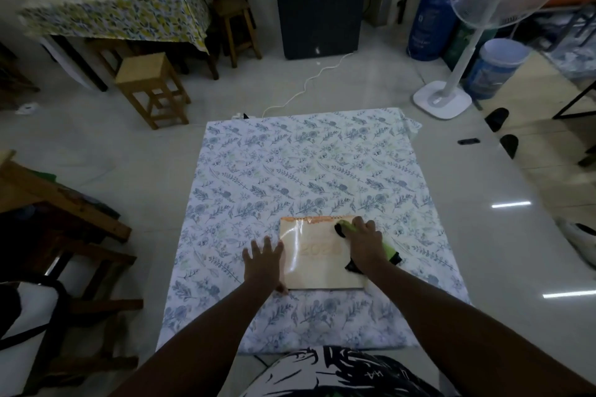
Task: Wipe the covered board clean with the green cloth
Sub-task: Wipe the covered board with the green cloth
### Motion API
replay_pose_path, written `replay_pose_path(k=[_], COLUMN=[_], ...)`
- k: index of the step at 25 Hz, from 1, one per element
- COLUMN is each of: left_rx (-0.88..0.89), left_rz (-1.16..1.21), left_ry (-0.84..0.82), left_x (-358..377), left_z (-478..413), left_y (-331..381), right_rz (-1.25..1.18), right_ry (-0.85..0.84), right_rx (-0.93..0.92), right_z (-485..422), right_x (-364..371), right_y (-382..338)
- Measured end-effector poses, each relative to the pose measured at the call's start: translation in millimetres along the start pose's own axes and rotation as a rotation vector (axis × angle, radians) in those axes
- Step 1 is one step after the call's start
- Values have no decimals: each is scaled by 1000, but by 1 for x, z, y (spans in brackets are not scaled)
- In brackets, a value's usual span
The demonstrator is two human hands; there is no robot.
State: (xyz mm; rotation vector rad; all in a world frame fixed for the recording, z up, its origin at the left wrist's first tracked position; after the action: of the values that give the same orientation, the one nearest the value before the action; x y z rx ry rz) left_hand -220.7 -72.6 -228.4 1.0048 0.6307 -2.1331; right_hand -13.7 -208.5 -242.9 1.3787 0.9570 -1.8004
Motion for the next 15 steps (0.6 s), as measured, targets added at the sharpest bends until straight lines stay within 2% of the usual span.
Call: replay_pose_path(k=[2,5,7,8,11,12,13,14,15], left_rx=[1,-3,-3,-5,-2,-1,4,4,0], left_rz=[12,27,22,17,-3,-5,-8,-6,3], left_ry=[0,-6,-4,-2,23,26,17,15,27], left_x=[-1,-1,-1,-1,-1,-1,-1,0,0], left_z=[2,3,4,3,3,3,3,3,3], left_y=[-2,-5,-4,-4,-4,-5,-5,-6,-6], right_rz=[3,-52,-34,1,-25,-6,-7,-8,-11], right_ry=[-6,-62,-77,-72,0,-24,-42,-57,-82], right_rx=[-79,-478,-599,-550,-118,-38,-43,-125,-283], right_z=[8,62,65,50,-7,-13,-11,2,23], right_x=[3,21,20,16,-9,-12,-10,-3,7], right_y=[-18,-38,-28,-20,-2,-5,-12,-22,-34])
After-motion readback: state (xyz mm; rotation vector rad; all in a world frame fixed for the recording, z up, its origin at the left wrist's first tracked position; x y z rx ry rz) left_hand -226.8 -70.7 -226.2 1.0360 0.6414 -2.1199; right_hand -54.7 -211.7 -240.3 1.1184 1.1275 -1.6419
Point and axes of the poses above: each hand's wrist, its own z-axis away from the middle knuckle, its own x-axis out of the palm, y = z × x, the point moved 3 cm from there along -z, towards the middle knuckle, and after that the axes turned 7 degrees about -x, right-handed, at the moved point
